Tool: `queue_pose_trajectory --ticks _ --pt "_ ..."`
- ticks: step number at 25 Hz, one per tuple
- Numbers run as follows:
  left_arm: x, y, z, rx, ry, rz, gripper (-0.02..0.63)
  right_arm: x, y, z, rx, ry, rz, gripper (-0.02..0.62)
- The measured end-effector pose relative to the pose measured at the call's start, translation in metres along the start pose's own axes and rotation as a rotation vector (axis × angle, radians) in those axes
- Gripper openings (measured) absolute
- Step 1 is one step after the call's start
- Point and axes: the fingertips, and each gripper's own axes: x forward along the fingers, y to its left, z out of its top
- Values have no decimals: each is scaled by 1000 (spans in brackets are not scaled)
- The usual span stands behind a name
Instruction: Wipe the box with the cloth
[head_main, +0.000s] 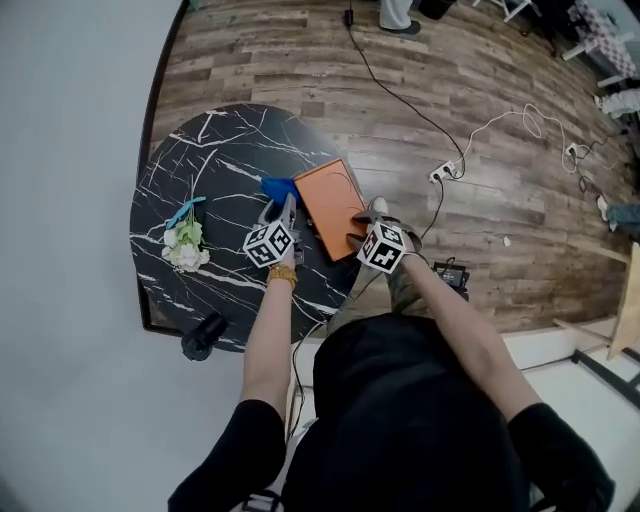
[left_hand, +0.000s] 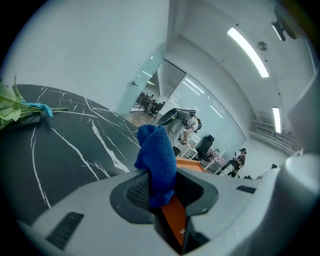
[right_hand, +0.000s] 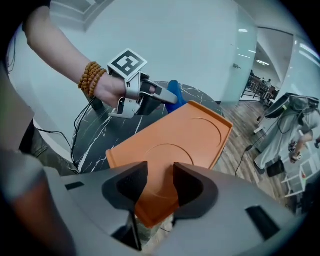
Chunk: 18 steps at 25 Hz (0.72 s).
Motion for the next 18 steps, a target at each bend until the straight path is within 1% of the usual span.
queue_pose_trajectory --ticks 4,13,18 --pt "-2 -7 -10 40 45 -50 110 0 1 0 23 -4 8 138" --pt "-6 -18 -21 75 83 -107 101 -2 1 1 20 3 19 138" --pt "-16 -28 -40 110 142 -150 100 -2 1 0 21 -4 14 138"
